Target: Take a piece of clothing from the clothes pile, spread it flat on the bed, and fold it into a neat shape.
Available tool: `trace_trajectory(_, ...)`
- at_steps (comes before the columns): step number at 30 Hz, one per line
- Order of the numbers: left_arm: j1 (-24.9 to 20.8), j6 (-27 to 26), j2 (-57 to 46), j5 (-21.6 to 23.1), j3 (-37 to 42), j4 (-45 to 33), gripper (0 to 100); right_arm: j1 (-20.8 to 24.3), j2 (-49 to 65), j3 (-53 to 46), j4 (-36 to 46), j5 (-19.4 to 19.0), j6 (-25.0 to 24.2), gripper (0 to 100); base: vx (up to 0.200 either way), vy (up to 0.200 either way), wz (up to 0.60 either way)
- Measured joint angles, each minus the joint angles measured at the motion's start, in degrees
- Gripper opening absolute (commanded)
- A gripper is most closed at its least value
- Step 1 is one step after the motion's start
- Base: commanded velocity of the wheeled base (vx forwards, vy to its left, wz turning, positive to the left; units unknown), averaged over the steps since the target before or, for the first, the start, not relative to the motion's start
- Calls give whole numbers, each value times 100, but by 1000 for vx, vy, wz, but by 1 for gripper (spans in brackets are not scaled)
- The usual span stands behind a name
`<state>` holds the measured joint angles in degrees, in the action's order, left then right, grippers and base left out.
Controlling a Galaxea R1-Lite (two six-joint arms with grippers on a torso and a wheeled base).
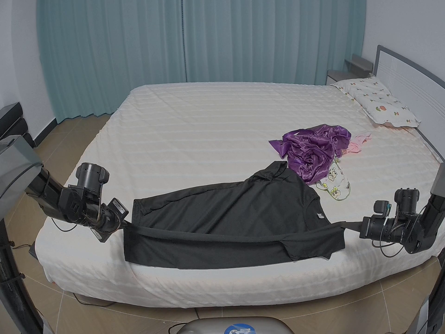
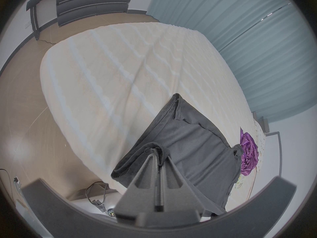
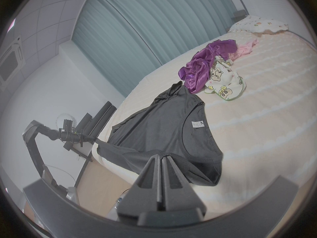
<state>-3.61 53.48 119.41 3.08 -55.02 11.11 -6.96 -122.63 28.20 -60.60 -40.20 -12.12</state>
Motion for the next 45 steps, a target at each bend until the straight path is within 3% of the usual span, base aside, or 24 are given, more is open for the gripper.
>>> trace_trajectory(9, 2, -5, 564, -18, -451, -5, 0, 195, -424, 424, -119, 266, -202, 0, 0, 0, 0)
trace_trajectory(21, 17, 62, 841, -29, -774, -143, 0, 165, -684, 568, -145, 290, -315, 0, 0, 0, 0)
trace_trajectory(29, 17, 66, 1052, -63, -1122, -400, 0, 167, -929, 589, -755, 361, -627, 0, 0, 0, 0)
trace_trajectory(30, 17, 63, 1083, -68, -1150, -405, 100, 171, -965, 589, -851, 380, -695, 0, 0, 0, 0)
trace_trajectory(32, 17, 66, 1135, -73, -1198, -407, 100, 184, -1042, 579, -990, 400, -789, 0, 0, 0, 0)
trace_trajectory(33, 17, 63, 1158, -73, -1221, -407, 100, 189, -1075, 573, -1015, 405, -811, 100, 0, 0, 0)
trace_trajectory(41, 0, 66, 1295, -82, -1309, -411, 100, 190, -1252, 578, -1182, 444, -925, 100, 0, 0, 0)
trace_trajectory(45, 6, 71, 1292, -77, -1259, -411, 100, 137, -1219, 507, -1598, 503, -1349, 100, 0, 0, 0)
